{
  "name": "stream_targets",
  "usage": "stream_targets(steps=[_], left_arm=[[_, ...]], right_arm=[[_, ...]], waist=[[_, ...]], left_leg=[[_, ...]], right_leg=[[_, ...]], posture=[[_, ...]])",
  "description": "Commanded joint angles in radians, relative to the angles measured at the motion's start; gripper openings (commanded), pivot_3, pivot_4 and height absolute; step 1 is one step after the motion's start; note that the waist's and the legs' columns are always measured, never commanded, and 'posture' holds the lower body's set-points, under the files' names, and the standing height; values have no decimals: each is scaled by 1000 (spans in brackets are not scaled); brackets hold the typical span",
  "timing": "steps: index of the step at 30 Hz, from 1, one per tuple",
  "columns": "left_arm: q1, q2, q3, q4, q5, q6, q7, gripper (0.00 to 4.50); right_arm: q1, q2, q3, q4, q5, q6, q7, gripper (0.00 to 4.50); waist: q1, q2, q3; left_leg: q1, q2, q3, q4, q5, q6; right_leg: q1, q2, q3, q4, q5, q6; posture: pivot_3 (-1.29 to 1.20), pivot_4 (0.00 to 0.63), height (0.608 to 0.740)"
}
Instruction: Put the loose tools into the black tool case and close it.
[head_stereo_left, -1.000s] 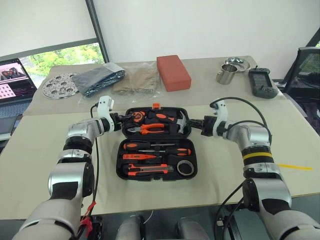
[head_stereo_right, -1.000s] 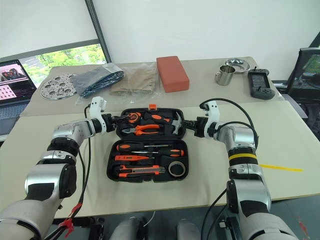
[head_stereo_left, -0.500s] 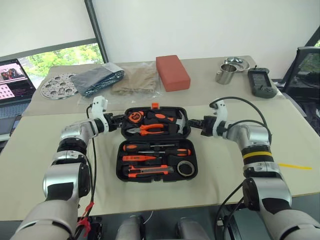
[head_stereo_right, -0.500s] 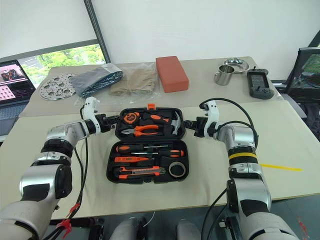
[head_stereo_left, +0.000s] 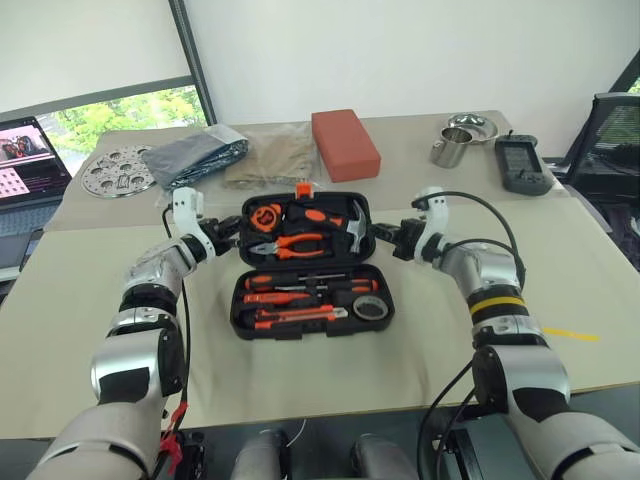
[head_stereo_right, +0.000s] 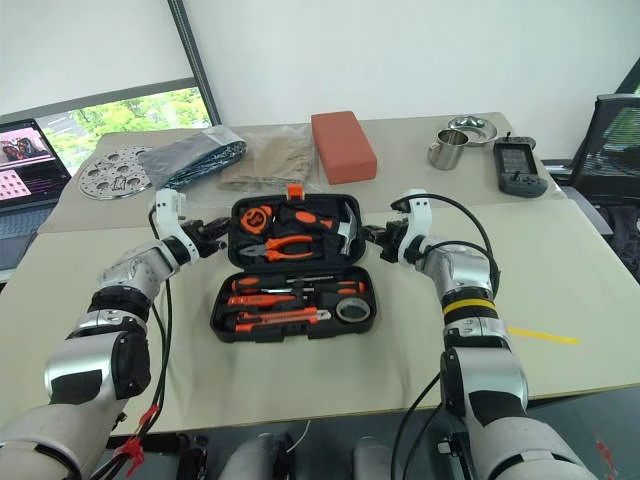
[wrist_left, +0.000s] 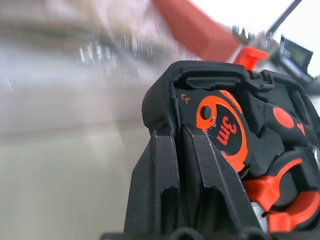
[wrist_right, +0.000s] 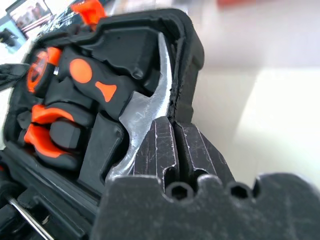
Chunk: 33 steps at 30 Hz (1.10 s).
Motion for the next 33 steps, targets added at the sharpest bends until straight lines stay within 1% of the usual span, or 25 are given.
stream_targets(steps=[1, 5, 7, 10, 11, 13, 14, 15, 16, 17, 18, 19, 20, 21, 22, 23, 24, 25, 26, 27, 28, 29, 30, 31, 33], left_arm=[[-64, -8, -32, -33, 32, -181, -82, 7], [-19, 9, -90, -83, 95, -430, -159, 7], [43, 27, -130, -130, 138, -596, -196, 7], [174, 97, -247, -172, 273, -976, -242, 7], [213, 138, -295, -172, 357, -1127, -224, 7], [293, 258, -390, -159, 613, -1423, -149, 7], [324, 320, -421, -166, 771, -1527, -92, 5], [341, 365, -450, -151, 854, -1545, -37, 4], [354, 400, -467, -122, 898, -1522, 23, 4], [357, 428, -488, -94, 930, -1494, 70, 382], [361, 447, -500, -58, 927, -1472, 97, 767], [369, 445, -481, -10, 856, -1436, 76, 989], [374, 443, -471, 28, 805, -1412, 56, 1399], [380, 435, -454, 63, 745, -1378, 21, 1685], [388, 387, -358, 98, 597, -1212, -79, 2017], [392, 355, -295, 117, 493, -1093, -149, 2333], [396, 331, -248, 124, 418, -1004, -203, 2635], [396, 312, -206, 116, 353, -915, -237, 3046], [398, 295, -180, 91, 306, -861, -255, 3363], [402, 269, -148, 52, 246, -783, -272, 3774], [408, 252, -127, 18, 204, -726, -285, 3986], [431, 213, -111, -75, 142, -620, -293, 4396], [452, 185, -104, -156, 100, -536, -292, 4461], [479, 154, -99, -257, 59, -433, -269, 4461], [527, 118, -95, -427, 6, -275, -221, 4461]], right_arm=[[-64, 7, 2, -22, -12, -228, 78, 0], [-7, -11, 38, -55, -60, -434, 147, 0], [74, -48, 93, -108, -126, -656, 209, 0], [191, -127, 184, -144, -242, -1018, 262, 0], [219, -157, 208, -138, -286, -1129, 258, 0], [277, -241, 260, -111, -427, -1375, 208, 0], [305, -273, 280, -97, -469, -1446, 195, 348], [327, -295, 293, -84, -480, -1477, 194, 558], [353, -319, 306, -71, -478, -1485, 204, 880], [370, -343, 320, -57, -477, -1493, 211, 1276], [388, -365, 327, -47, -464, -1483, 222, 1608], [412, -393, 333, -33, -446, -1436, 255, 1844], [429, -419, 344, -18, -440, -1400, 285, 2237], [448, -443, 352, -6, -428, -1361, 321, 2514], [482, -458, 331, -5, -376, -1254, 357, 2877], [506, -467, 315, -11, -335, -1178, 377, 3193], [524, -475, 307, -23, -307, -1126, 393, 3528], [547, -478, 298, -50, -267, -1076, 413, 3881], [576, -467, 276, -107, -204, -987, 418, 4208], [609, -450, 251, -201, -119, -857, 415, 4214], [635, -439, 233, -273, -61, -759, 410, 4214], [670, -423, 216, -397, 29, -594, 382, 4214], [696, -414, 207, -489, 87, -477, 362, 4214], [717, -402, 200, -581, 140, -360, 328, 4214], [740, -385, 183, -703, 198, -201, 275, 4214]], waist=[[1, 0, 0], [4, 0, 0], [5, 0, 0], [6, 1, 0], [7, 1, -1], [12, 0, -1], [15, 1, -1], [16, 1, -1], [16, 0, -1], [14, -1, -2], [10, 0, -1], [3, 0, 0], [1, -1, 1], [-2, -2, 1], [-1, -2, 1], [-1, -2, 0], [0, -4, -1], [3, -6, -1], [6, -7, -2], [7, -8, -3], [10, -9, -3], [13, -9, -4], [15, -8, -5], [18, -7, -5], [20, -6, -6]], left_leg=[[0, 0, 1, 0, 0, 0], [-2, 0, 2, 0, 1, -1], [-2, 0, 3, 0, 1, -1], [-1, 1, 5, -2, 0, -1], [-1, 2, 5, -2, -1, -1], [3, 3, 6, -3, -3, 1], [8, 3, 8, -2, -6, 6], [9, 4, 9, -3, -8, 8], [15, 6, 9, -8, -14, 14], [21, 8, 11, -9, -16, 16], [24, 7, 12, -9, -18, 17], [29, 6, 14, -8, -20, 19], [34, 5, 20, -8, -21, 21], [35, 5, 23, -7, -20, 23], [36, 8, 26, -2, -20, 25], [38, 9, 28, -1, -20, 26], [42, 9, 29, -1, -19, 26], [47, 11, 31, -1, -19, 26], [48, 13, 32, -1, -22, 21], [48, 14, 32, -1, -24, 17], [47, 14, 32, -1, -24, 17], [45, 15, 31, -1, -23, 16], [41, 15, 31, 0, -23, 15], [33, 15, 30, 0, -21, 13], [22, 16, 26, 1, -13, 19]], right_leg=[[0, 0, 0, 0, 0, 0], [0, 0, -1, 0, 0, 0], [0, -1, -2, 0, 0, 0], [0, 0, -2, 0, 0, 1], [0, 0, -2, -1, 0, 1], [3, 0, -2, -2, 0, 1], [8, -1, 0, -5, 0, 1], [11, -1, 0, -7, 0, 1], [19, -2, 1, -16, 0, 0], [25, -5, 3, -23, -1, 0], [29, -5, 4, -24, -1, 0], [34, -9, 4, -23, -1, 0], [37, -15, 5, -22, -2, 2], [39, -20, 3, -20, -2, 3], [40, -24, 0, -18, -2, 4], [41, -25, -1, -16, -1, 6], [43, -26, -8, -16, -1, 6], [45, -33, -15, -15, -1, 5], [46, -38, -26, -14, -1, 5], [46, -39, -29, -13, -1, 4], [46, -39, -31, -12, -1, 4], [45, -39, -33, -11, -1, 2], [42, -39, -34, -9, -2, 2], [38, -39, -34, -6, -2, 1], [26, -36, -37, -1, -2, 1]], posture=[[0, 150, 740], [0, 150, 740], [0, 150, 740], [0, 150, 740], [0, 150, 740], [0, 150, 740], [0, 150, 740], [0, 150, 740], [0, 150, 740], [0, 150, 740], [0, 150, 740], [0, 150, 740], [0, 150, 740], [0, 150, 740], [0, 150, 740], [0, 150, 740], [0, 150, 740], [0, 150, 740], [0, 150, 740], [0, 150, 740], [0, 150, 740], [0, 150, 740], [0, 150, 740], [0, 150, 740], [0, 150, 740]])
